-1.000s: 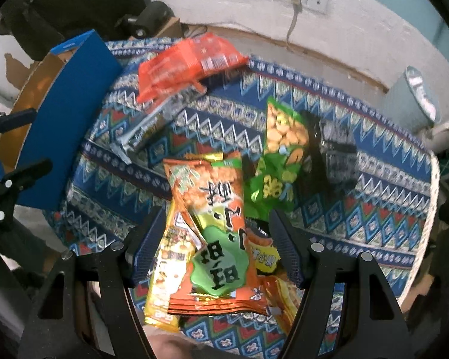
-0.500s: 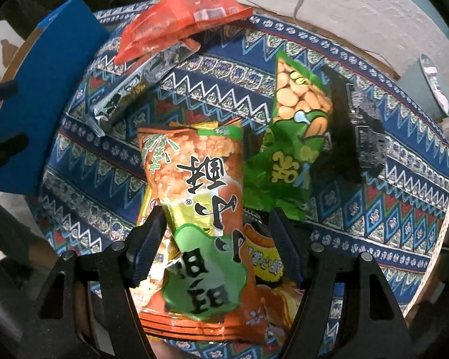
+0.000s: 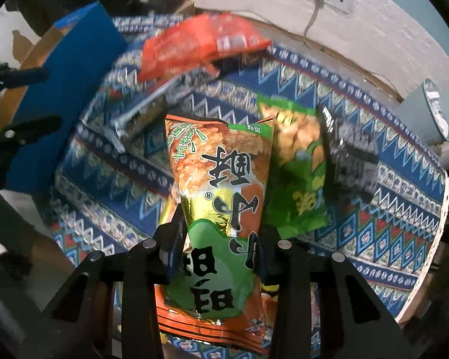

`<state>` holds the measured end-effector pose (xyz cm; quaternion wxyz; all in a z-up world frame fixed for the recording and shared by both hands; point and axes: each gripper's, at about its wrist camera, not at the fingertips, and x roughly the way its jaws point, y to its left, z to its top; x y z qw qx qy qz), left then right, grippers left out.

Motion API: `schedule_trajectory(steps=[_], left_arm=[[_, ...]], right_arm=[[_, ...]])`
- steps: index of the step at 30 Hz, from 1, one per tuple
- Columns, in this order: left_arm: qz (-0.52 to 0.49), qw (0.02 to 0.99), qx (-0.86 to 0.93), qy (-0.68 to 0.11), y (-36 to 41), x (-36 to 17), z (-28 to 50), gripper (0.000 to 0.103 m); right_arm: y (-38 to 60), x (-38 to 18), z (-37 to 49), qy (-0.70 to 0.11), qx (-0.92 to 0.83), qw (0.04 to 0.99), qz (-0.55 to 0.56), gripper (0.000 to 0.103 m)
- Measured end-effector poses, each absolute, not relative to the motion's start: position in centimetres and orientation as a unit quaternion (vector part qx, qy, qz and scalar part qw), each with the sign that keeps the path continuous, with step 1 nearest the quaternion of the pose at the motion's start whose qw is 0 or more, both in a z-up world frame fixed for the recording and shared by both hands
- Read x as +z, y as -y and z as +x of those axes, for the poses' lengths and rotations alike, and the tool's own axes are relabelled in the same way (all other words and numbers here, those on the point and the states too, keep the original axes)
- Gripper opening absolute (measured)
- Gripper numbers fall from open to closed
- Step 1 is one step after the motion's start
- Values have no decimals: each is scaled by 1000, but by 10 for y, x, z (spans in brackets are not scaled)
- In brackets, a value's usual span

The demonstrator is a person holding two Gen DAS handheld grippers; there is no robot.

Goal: Organize snacks
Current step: 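Grasp the red candy bag with the left gripper while the right gripper lifts the orange-green chip bag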

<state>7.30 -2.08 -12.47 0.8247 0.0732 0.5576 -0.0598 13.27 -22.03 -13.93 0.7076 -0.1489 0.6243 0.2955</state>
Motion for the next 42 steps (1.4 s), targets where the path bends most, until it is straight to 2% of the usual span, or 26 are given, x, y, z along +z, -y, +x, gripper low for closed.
schedule_trajectory(steps=[5,12,23,35,38,42], left_arm=[[90,828,-65,-549,23,-116,100,88],[104,822,-94,-552,30,-122,140,89],[62,805,-150,-570,30,-154,209,89],[99,780,-182,-591,47,-187,226,89],[110,771,-187,-598,52,-193,229,94],[133,770,-185,-597,57,-200,232,94]], right_arm=[[225,-124,154,-614,287,723,-134,37],[240,-119,177,-607,269,739,-110,37],[264,-111,193,-600,252,755,-71,37],[283,-124,232,-604,212,764,-78,37],[283,-127,238,-607,209,764,-74,37],[279,-126,236,-605,217,763,-72,37]])
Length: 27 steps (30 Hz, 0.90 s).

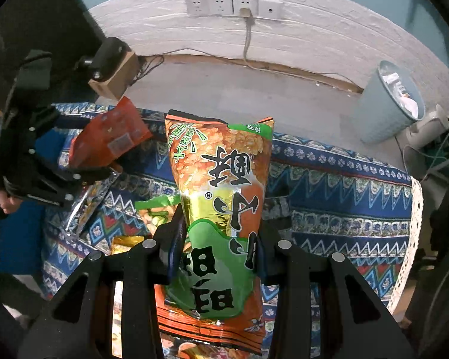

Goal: Organize snacks
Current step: 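Grasp the red candy bag with the left gripper while the right gripper lifts the orange-green chip bag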

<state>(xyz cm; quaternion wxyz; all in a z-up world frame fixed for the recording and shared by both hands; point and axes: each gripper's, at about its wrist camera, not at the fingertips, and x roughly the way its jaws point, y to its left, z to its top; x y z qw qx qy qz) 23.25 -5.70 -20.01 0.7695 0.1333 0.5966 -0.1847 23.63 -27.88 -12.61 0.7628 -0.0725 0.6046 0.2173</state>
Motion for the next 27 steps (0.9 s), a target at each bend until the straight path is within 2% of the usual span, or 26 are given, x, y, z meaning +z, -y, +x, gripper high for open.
schedule_trajectory(steps=[10,12,13,15,19,21,27], left_arm=[[144,764,-173,-604,53,-220,240,97],[141,767,-165,-603,50,-221,239,85],[137,768,-165,-604,48,-221,238,84],[128,770,-163,-604,45,-219,237,73],[121,774,-154,-603,41,-212,236,61],[124,777,-149,-598,40,-207,233,52],[115,781,-135,-599,38,-194,220,42]], right_arm=[[273,-129,234,-607,223,759,-70,38],[273,-130,234,-609,222,758,-70,37],[272,-131,234,-610,223,757,-69,38],[271,-131,233,-611,225,756,-71,38],[267,-132,231,-611,229,754,-74,38],[266,-131,229,-611,232,753,-76,38],[257,-129,222,-608,239,752,-81,38]])
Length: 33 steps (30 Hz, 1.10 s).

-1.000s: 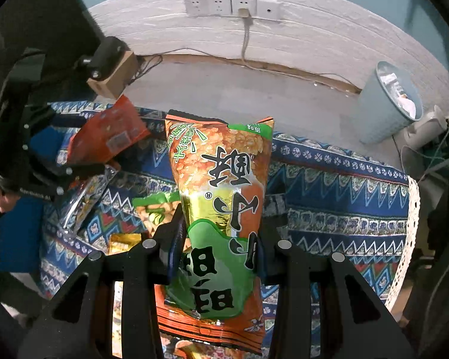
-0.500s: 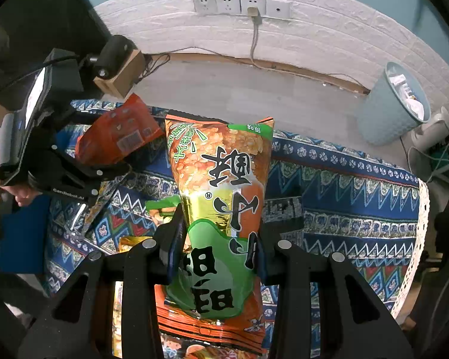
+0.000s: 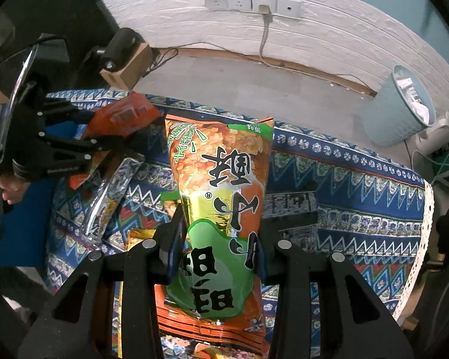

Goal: Organize snacks
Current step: 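Grasp the red candy bag with the left gripper while the right gripper lifts the orange-green chip bag, then carry both bags over the cardboard box and release them inside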

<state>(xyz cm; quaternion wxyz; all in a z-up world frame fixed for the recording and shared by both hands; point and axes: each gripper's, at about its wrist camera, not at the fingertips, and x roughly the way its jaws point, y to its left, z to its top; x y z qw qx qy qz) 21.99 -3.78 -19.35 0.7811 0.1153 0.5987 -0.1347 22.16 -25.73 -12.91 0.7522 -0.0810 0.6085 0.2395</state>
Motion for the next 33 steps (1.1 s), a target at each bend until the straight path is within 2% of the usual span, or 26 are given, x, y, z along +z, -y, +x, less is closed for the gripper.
schedule_trajectory(steps=[6,33], left_arm=[[120,795,-119,-582,36,-173,198,39],[128,853,-38,-505,-4,-74,75,38]], right_arm=[[247,-121,213,-599,249,756,-86,38],[177,-58,167,-552,313,767,-93,38]])
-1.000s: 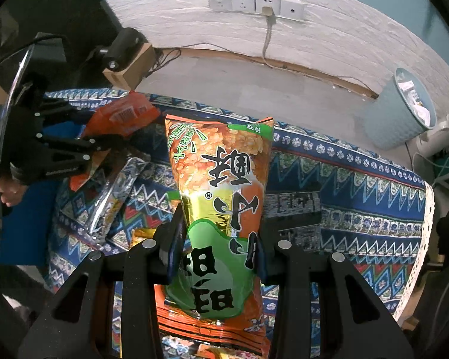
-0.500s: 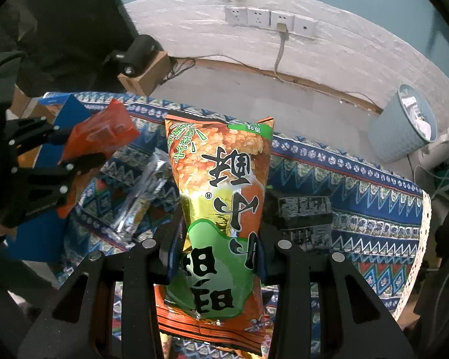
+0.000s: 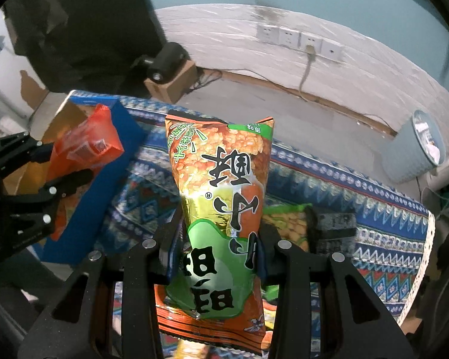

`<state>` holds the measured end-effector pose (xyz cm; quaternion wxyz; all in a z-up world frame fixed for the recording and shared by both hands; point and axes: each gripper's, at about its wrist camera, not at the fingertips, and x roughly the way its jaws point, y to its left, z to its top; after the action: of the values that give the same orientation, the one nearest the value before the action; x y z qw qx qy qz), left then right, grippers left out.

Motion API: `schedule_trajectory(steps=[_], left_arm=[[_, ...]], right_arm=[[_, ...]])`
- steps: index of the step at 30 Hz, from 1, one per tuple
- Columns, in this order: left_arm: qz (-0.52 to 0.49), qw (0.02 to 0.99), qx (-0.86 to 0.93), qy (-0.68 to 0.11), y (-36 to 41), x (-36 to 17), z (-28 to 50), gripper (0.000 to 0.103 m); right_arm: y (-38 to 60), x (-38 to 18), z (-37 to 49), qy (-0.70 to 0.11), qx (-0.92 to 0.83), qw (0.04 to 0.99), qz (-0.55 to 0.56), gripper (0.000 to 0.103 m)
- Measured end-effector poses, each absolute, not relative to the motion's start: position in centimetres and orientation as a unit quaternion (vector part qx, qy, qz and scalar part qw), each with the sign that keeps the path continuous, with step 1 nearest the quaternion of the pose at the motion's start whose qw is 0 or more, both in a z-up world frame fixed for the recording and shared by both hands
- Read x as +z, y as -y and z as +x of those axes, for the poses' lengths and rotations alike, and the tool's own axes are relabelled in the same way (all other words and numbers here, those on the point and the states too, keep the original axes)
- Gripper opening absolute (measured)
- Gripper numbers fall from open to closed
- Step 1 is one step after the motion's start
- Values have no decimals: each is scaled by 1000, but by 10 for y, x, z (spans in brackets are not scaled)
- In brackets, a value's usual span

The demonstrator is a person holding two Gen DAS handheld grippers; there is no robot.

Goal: Organize snacks
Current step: 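Carry both bags over the cardboard box and release them inside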

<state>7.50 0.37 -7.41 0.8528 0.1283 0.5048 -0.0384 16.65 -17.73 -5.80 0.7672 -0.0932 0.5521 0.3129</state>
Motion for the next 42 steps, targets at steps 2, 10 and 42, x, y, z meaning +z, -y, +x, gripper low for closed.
schedule_trajectory(steps=[2,10,42], left_arm=[[124,855,-33,-502,-11,-69,66,38],[119,860,-6,-495,-47,-57,39,38],[18,837,115,-535,-218,-101,-22,40]], right_arm=[[165,-52,162,-547,324,766,-96,38],[115,-36,145,-533,363,756,-111,38],[-68,-61,98,-558,441,684,-163,38]])
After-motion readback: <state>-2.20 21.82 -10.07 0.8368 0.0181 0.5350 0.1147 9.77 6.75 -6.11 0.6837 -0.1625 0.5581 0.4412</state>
